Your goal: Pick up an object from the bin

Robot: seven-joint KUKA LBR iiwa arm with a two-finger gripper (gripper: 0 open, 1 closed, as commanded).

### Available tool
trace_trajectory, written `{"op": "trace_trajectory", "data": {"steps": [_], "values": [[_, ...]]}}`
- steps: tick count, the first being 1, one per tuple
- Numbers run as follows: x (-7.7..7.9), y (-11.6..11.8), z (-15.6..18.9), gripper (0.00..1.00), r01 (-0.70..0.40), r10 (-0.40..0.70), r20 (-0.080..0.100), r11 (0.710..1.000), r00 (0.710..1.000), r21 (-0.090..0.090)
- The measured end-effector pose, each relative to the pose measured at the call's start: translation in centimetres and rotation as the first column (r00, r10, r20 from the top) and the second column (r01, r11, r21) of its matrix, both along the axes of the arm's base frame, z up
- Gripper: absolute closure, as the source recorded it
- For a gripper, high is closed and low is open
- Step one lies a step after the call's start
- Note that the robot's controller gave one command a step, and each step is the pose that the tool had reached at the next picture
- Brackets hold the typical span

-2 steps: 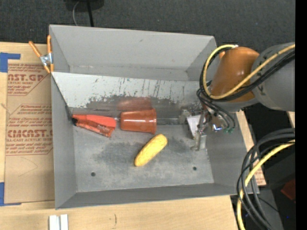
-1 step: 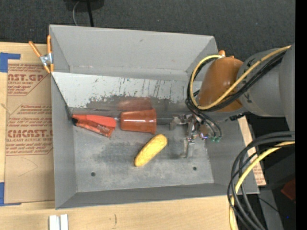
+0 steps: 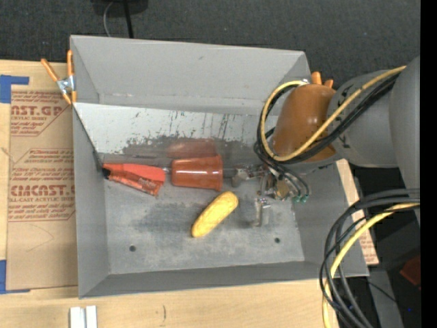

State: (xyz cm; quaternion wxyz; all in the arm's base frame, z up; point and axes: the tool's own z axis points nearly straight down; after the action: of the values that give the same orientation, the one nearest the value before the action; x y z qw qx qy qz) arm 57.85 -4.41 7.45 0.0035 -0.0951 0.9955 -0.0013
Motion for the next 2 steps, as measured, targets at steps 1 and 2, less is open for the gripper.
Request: {"op": "trace_trajectory", "data": {"steps": [1,2], "values": [[-1.0,4.5,-0.3,0.0,-0.092,0.092,-0.001,0.996,0.996,-0.001],[-1.5,7.1,-0.4,1.0,-0.223,0.223,0.003,0.975,0.975,-0.001]]}}
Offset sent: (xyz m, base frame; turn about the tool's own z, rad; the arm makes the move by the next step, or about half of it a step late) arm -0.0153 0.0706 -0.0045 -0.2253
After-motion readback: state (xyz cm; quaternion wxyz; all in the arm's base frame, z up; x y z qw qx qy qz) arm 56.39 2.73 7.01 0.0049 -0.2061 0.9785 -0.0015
